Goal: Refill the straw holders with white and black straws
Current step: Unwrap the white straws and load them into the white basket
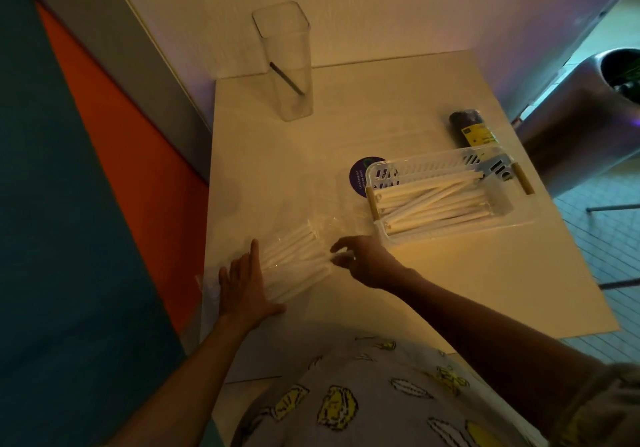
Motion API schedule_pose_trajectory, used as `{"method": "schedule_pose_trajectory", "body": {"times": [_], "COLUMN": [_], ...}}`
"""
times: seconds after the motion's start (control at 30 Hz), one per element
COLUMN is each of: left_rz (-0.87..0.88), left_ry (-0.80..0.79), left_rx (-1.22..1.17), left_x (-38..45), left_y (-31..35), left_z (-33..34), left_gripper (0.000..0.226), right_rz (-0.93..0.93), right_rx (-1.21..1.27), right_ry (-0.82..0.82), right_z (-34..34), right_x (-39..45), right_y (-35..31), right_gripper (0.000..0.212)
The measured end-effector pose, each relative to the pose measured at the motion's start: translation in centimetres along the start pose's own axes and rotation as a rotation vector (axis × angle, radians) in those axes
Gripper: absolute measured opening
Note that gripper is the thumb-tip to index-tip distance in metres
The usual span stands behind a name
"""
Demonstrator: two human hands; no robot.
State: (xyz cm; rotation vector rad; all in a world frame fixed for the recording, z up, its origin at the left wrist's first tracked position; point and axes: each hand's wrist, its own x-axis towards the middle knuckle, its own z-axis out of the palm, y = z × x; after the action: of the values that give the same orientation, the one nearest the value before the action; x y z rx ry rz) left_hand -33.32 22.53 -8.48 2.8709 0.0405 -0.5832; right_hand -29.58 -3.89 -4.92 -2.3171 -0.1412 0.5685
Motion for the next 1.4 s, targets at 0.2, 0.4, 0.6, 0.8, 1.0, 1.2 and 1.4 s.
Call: {"method": "schedule_pose_trajectory", "body": {"times": [0.2, 0.4, 0.6, 0.8, 1.0, 1.2, 1.4], "left_rz": [0.081, 0.087, 0.108, 0.095, 0.088, 0.09, 0.09], "left_ry": [0.041, 0.06, 0.054, 0.065, 0.057, 0.07, 0.068], "left_rx": [0.125, 0.003, 0.057, -0.004, -0.026, -0.053, -0.04], "left_x": [0.1, -0.2, 0.1, -0.1, 0.0, 0.0, 0.2], "left_y": [-0.9, -0.8, -0.9, -0.5, -0.6, -0.4, -0.4], "left_z": [-0.3, -0.2, -0.1, 0.2, 0.1, 0.1, 0.2], "left_gripper": [0.115, 0.103, 0.103, 0.1, 0.098, 0.094, 0.093], "right_rz": [0.204, 0.231, 0.166, 0.131, 0.15, 0.161, 0.169], "right_rx": [0.358, 0.262, 0.205, 0.201, 0.154, 0.175, 0.183], "right_ry": [0.158, 0.086, 0.038, 0.093, 0.122, 0.077, 0.102], "right_z": [0.7, 1.4, 2.6, 2.6, 2.2, 2.1, 2.6], "right_x": [1.7, 2.4, 2.7, 3.3, 3.9, 4.3, 4.5], "right_y": [-1.7, -1.8, -2.6, -3.8, -4.3, -4.6, -4.7], "right_gripper": [0.03, 0.043, 0.052, 0.042, 0.024, 0.039, 0.037]}}
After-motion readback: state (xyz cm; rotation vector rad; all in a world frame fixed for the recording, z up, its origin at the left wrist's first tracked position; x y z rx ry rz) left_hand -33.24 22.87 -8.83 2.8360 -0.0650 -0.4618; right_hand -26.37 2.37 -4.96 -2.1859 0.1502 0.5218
